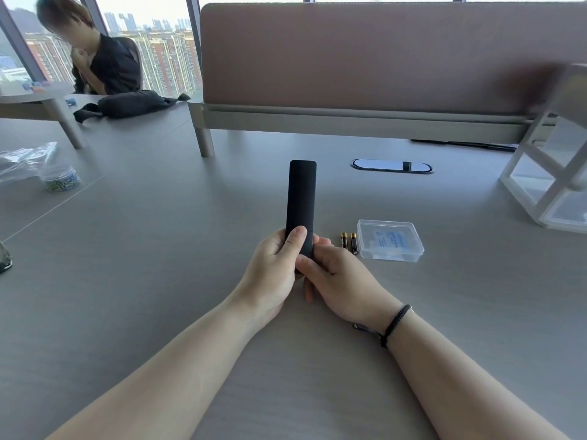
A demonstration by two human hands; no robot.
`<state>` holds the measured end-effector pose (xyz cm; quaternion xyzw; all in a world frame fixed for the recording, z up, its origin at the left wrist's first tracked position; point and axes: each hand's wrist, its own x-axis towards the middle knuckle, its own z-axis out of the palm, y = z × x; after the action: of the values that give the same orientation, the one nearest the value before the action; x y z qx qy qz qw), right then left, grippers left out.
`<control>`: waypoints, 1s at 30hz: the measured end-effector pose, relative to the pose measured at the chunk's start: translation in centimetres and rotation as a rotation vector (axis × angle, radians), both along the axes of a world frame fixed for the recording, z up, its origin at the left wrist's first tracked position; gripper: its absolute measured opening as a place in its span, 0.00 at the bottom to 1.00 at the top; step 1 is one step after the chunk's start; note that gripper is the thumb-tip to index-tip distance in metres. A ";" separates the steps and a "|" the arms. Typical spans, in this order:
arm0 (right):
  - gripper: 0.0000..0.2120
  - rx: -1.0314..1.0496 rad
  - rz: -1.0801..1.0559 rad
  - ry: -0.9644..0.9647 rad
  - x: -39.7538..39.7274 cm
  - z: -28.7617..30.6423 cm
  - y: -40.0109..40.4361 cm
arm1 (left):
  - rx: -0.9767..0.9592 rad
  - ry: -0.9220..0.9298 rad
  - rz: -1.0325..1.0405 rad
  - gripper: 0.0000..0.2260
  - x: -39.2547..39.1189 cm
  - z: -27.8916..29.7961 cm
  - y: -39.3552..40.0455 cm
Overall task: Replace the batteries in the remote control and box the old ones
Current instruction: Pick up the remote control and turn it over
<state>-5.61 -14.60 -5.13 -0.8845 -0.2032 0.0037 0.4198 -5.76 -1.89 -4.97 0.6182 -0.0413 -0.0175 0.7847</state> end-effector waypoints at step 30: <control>0.07 0.623 -0.172 0.304 0.0 0.7 -0.5 | -0.185 0.054 0.075 0.10 1.3 0.4 1.4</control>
<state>-5.62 -15.12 -4.47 -0.7173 -0.0544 0.0378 0.6936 -4.50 -0.49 -4.61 0.5434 0.0014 -0.0007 0.8394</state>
